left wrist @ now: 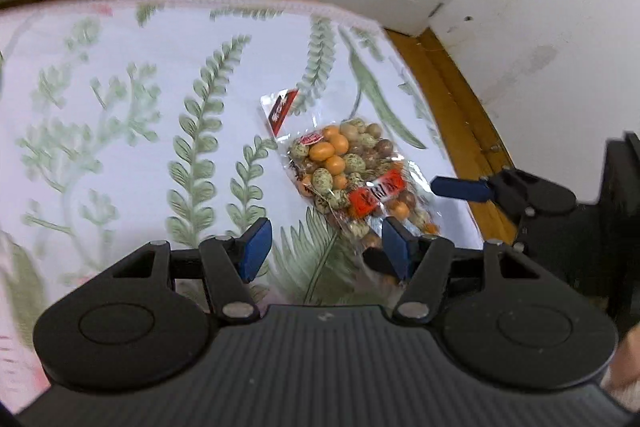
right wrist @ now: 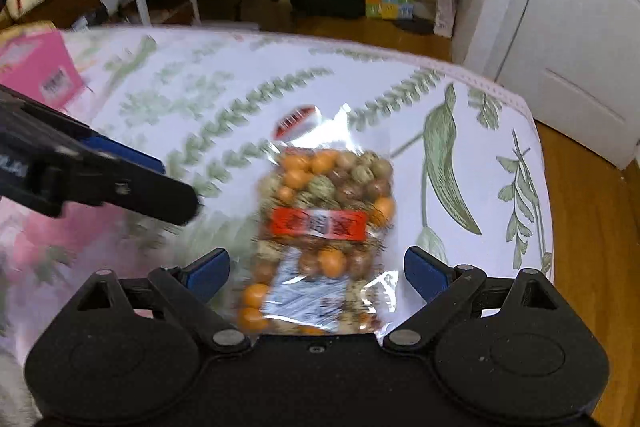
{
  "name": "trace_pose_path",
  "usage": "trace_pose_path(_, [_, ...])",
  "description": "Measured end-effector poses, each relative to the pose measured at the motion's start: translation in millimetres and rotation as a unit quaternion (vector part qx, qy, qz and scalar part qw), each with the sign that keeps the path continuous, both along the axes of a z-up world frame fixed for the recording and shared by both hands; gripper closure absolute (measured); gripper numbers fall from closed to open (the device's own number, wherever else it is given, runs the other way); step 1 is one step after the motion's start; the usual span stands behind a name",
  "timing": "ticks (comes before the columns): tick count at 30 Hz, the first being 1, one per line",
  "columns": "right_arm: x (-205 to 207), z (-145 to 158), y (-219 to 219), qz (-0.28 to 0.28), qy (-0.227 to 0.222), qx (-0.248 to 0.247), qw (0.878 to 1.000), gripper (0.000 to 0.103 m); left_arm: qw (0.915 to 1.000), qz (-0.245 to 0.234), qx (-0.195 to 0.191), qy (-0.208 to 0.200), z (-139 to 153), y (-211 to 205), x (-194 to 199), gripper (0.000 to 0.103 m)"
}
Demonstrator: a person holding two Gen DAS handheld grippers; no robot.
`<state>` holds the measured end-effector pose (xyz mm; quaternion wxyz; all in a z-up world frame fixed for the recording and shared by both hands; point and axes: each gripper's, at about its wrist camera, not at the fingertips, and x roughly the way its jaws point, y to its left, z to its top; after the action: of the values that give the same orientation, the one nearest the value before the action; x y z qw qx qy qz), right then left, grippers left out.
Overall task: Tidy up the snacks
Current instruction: 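Grasp the red-labelled nut bag with both grippers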
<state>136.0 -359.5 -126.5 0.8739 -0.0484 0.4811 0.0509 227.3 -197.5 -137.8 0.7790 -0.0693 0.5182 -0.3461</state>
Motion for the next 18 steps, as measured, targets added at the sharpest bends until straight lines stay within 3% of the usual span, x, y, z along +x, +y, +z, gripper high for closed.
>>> trace_pose_path(4, [8.6, -11.2, -9.8, 0.003, 0.015, 0.028, 0.999, 0.004, 0.9997, 0.011, 0.018, 0.014, -20.4, -21.8, 13.1, 0.043])
trace_pose_path(8, [18.3, -15.4, -10.6, 0.021, 0.018, 0.049, 0.998, 0.002, 0.9979, 0.036, -0.019, 0.049, -32.4, -25.6, 30.4, 0.043])
trace_pose_path(14, [24.6, -25.6, 8.4, 0.03, 0.005, 0.018, 0.999, 0.001, 0.9923, 0.029, -0.058, 0.105, -38.1, -31.4, 38.7, 0.043])
trace_pose_path(18, [16.7, -21.2, 13.1, -0.004, -0.017, 0.008, 1.0, 0.015, 0.9963, 0.014, -0.046, 0.071, -32.3, -33.8, 25.9, 0.045])
